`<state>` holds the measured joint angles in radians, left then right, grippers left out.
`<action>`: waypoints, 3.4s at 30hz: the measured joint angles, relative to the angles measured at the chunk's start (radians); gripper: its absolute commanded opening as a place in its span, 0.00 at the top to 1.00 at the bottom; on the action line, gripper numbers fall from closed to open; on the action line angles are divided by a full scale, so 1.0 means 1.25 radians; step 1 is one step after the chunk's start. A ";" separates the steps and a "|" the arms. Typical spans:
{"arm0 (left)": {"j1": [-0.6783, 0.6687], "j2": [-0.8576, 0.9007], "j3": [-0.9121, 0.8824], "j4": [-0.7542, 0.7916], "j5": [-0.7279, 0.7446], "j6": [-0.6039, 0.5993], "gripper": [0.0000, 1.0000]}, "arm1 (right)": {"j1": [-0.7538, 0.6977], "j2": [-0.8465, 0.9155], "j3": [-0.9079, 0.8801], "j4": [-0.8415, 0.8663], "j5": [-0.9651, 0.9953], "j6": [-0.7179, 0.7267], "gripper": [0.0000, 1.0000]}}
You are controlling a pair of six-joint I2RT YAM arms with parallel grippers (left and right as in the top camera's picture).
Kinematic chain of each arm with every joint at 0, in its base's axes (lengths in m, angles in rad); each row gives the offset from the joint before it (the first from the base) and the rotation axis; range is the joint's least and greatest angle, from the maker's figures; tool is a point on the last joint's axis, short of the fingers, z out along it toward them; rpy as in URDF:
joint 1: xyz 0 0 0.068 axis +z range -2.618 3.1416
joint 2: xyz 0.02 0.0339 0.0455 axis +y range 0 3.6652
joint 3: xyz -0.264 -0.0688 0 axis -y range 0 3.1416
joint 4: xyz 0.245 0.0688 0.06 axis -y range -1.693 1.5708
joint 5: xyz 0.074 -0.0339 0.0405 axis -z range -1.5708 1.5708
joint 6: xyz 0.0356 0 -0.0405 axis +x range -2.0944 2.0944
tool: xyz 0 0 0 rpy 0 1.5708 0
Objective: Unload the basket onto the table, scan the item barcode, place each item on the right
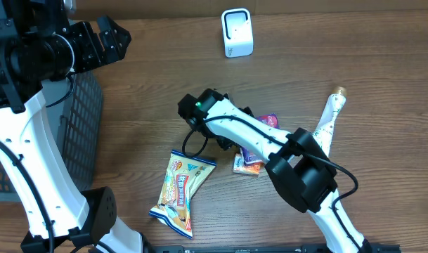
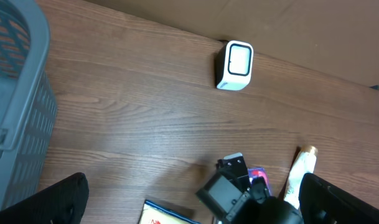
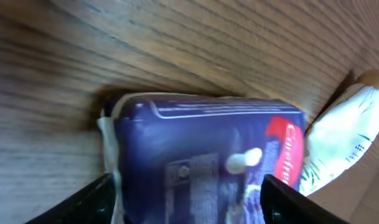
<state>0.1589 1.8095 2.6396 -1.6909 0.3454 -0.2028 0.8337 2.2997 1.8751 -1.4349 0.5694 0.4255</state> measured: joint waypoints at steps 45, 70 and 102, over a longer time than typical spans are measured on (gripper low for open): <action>0.000 0.000 0.000 0.000 0.000 0.000 0.00 | -0.106 -0.007 -0.051 0.018 -0.025 0.051 0.96; 0.000 0.000 0.000 0.000 0.000 0.000 0.00 | -0.410 -0.012 0.181 0.097 -0.875 -0.104 0.96; 0.000 0.000 0.000 -0.001 0.000 0.000 0.00 | -0.457 -0.095 -0.038 0.204 -0.757 -0.061 0.38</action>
<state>0.1589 1.8095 2.6396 -1.6917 0.3454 -0.2028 0.2626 2.1815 1.8271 -1.1805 -0.3775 0.3492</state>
